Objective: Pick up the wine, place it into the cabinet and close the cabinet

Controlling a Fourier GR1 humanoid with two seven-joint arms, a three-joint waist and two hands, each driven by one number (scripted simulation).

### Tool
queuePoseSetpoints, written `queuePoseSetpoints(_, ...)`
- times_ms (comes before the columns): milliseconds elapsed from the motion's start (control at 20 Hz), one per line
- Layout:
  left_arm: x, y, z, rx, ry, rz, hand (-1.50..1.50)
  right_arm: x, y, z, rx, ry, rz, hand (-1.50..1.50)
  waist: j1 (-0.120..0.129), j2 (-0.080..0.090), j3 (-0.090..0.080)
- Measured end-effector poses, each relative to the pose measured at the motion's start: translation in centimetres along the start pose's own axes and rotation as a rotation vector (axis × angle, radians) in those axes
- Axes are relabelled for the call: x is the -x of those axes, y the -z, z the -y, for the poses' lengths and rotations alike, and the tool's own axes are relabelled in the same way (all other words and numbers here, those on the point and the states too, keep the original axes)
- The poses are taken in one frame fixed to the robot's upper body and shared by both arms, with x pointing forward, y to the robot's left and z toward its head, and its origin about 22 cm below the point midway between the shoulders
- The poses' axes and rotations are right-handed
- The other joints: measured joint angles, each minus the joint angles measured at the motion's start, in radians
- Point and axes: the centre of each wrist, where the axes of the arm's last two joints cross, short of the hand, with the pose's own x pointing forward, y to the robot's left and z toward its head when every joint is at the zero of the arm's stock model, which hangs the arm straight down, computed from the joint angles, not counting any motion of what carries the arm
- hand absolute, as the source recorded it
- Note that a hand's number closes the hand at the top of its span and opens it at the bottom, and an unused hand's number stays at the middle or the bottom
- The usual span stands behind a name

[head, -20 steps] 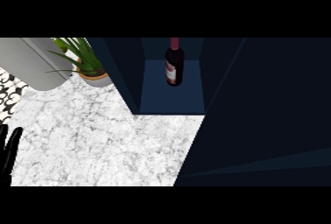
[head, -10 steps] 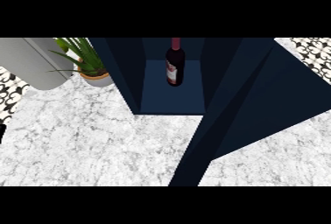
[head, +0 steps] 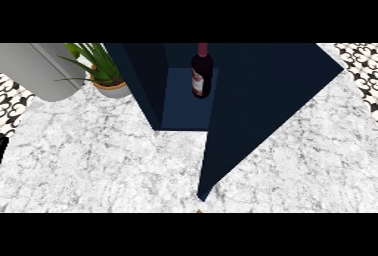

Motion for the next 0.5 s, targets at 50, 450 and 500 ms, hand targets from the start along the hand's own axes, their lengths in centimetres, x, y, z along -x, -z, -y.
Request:
queuePoseSetpoints(50, 0.0, 0.2, 0.1, 0.002, -0.005, 0.003, -1.5, -0.1, 0.2, 0.0, -0.008, -0.002, 0.004, 1.5, 0.002, 0.002, 0.0)
queuePoseSetpoints(450, 0.4, 1.0, 1.3, 0.014, -0.026, 0.005, -1.5, -1.0, 4.4, -0.2, -0.047, 0.051, 0.042, 1.5, 0.025, 0.01, 0.001)
queuePoseSetpoints(500, 0.4, 1.2, 1.3, 0.014, -0.028, 0.006, -1.5, -1.2, 5.7, -0.5, -0.048, 0.054, 0.055, 1.5, 0.027, 0.011, 0.001)
